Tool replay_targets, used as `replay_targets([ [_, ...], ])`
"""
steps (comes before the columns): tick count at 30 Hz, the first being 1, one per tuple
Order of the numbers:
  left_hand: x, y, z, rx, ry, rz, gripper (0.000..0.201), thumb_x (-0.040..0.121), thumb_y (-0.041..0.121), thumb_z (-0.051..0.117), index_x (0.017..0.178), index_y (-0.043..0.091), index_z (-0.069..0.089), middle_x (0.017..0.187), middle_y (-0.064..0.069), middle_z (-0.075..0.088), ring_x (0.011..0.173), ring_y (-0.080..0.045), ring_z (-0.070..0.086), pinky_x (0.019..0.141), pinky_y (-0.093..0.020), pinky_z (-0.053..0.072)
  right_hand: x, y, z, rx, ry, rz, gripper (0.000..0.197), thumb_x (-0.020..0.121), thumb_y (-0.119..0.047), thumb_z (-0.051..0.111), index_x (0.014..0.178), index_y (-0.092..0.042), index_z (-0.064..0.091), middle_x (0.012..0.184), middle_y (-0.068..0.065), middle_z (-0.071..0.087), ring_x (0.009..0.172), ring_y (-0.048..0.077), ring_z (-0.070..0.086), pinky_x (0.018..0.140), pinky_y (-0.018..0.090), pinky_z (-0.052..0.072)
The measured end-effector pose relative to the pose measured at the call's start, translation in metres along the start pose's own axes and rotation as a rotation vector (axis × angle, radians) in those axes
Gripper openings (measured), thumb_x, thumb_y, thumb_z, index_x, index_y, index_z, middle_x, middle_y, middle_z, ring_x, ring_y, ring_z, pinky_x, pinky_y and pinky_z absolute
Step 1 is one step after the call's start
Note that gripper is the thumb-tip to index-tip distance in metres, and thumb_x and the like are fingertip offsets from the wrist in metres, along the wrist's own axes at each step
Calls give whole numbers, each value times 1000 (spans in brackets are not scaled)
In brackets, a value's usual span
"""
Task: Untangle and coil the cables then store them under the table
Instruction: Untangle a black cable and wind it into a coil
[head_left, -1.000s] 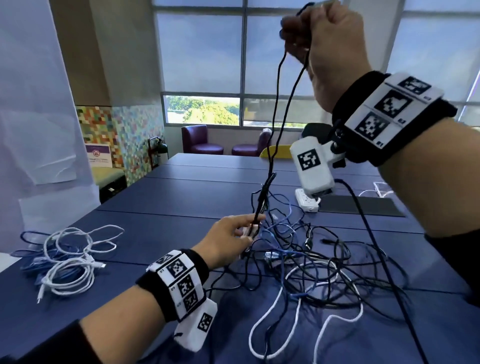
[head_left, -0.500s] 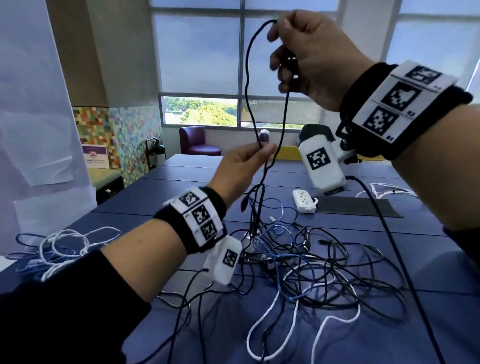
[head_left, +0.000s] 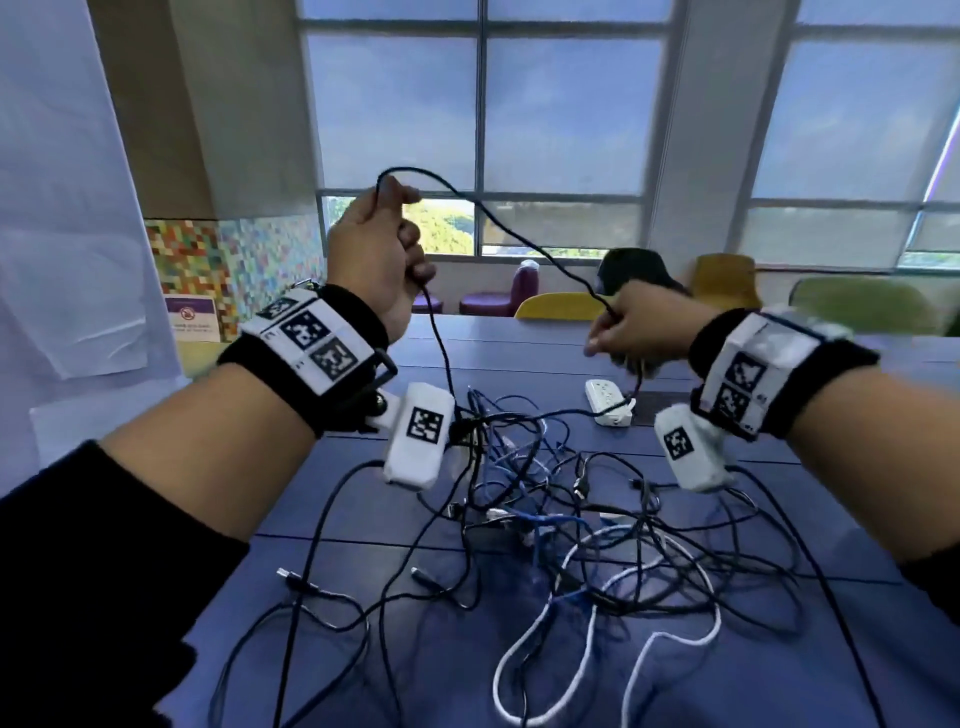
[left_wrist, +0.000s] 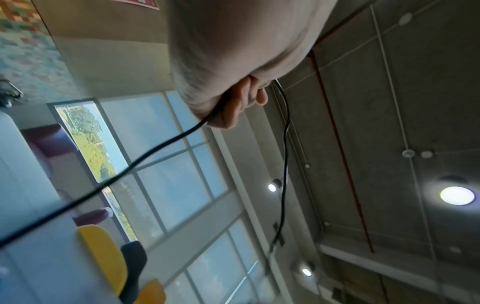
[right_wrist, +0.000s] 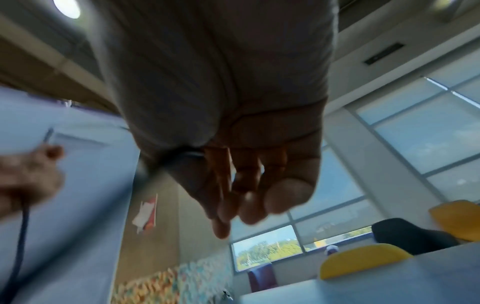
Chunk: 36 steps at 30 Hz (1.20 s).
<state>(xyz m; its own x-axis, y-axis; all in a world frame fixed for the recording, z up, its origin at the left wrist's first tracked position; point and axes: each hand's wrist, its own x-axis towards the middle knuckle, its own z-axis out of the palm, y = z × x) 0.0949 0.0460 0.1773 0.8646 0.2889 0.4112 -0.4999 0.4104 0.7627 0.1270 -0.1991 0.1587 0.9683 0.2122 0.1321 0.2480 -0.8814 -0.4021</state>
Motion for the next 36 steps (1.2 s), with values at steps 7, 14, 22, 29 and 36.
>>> replay_targets([
  [7, -3, 10, 26, 50, -231, 42, 28, 104, 32, 42, 88, 13, 57, 54, 5, 31, 46, -9, 22, 48, -23, 22, -20, 0, 58, 311, -325, 81, 37, 99, -42, 51, 110, -12, 71, 51, 0, 42, 39, 15, 31, 38, 17, 28],
  [14, -24, -7, 46, 90, -436, 5, 24, 104, 25, 44, 93, 11, 61, 57, 3, 31, 51, -11, 22, 53, -25, 22, -24, -67, 77, 559, -230, -241, 8, 95, -34, 62, 94, -27, 67, 53, 4, 43, 43, 16, 36, 40, 20, 31],
  [22, -34, -24, 10, 737, -233, 233, 32, 88, 26, 69, 117, 15, 63, 96, -3, 59, 89, -17, 59, 80, -27, 50, 11, -60, 56, 843, 140, -122, 25, 103, -13, 46, 83, -2, 57, 64, 16, 56, 48, 24, 57, 42, 27, 52],
  [29, -79, -98, -66, 1567, -503, -197, 75, 85, 52, 65, 147, 28, 30, 140, -12, 41, 133, -33, 32, 108, -41, 34, 24, -46, 13, 990, 382, -173, 21, 103, -8, 41, 87, -1, 54, 67, 13, 54, 47, 16, 58, 45, 26, 52],
  [36, -102, -145, -66, 1356, -742, -183, 79, 93, 36, 60, 155, 29, 11, 162, -2, 11, 149, -19, -9, 121, -37, 7, 21, -41, 0, 1239, 436, -172, 27, 101, -6, 39, 80, -12, 54, 68, 9, 57, 52, 18, 62, 50, 27, 52],
])
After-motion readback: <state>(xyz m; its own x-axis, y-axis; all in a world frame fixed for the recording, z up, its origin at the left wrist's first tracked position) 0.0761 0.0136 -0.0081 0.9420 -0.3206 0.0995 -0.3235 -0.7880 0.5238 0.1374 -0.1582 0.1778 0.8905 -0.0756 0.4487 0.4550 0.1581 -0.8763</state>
